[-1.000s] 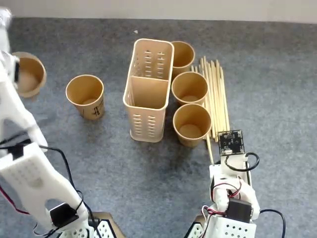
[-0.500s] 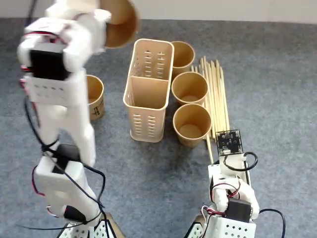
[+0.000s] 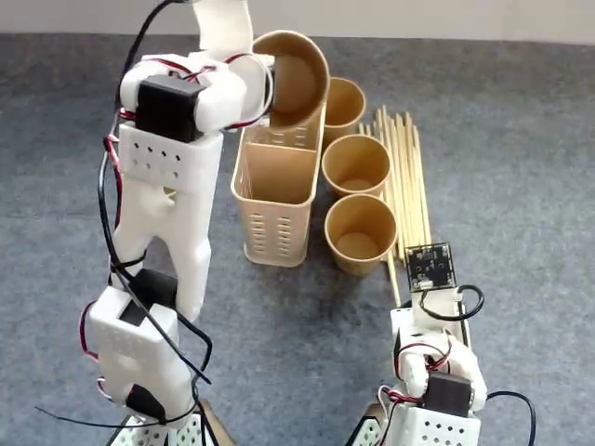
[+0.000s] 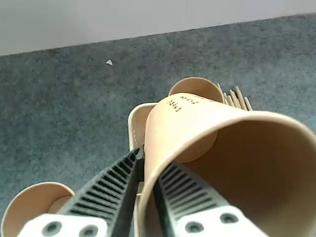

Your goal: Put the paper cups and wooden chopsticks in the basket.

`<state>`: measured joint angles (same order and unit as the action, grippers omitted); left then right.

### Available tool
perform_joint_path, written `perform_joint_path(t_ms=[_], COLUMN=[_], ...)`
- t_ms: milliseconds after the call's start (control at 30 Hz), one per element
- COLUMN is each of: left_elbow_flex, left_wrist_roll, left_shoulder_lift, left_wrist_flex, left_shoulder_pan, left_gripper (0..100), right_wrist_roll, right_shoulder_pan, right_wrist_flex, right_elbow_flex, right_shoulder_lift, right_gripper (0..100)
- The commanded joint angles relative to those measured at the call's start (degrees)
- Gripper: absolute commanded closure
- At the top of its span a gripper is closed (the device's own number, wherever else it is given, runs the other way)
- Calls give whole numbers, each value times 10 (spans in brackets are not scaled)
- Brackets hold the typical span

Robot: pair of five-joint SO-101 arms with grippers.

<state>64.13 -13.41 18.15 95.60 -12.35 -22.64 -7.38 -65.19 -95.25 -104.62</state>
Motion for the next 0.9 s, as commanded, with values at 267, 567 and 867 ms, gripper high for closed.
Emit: perform_joint_path(t_ms=[267, 567, 867], left_elbow_flex=[-56, 26, 181], left_wrist_roll=[-22, 43, 68], left_shoulder_lift=[36, 35, 36], left_wrist_flex=[12, 12, 55], left_shoulder_pan=[-5, 91, 263], left_gripper=[837, 713, 713], right_wrist_roll=[0, 0, -18], right_shoulder_pan=[1, 1, -14], right_wrist_flex=[-3, -3, 8], right_elbow_flex=[-87, -87, -66], right_shoulder_lift=[-4, -4, -4], right_gripper=[835, 835, 835])
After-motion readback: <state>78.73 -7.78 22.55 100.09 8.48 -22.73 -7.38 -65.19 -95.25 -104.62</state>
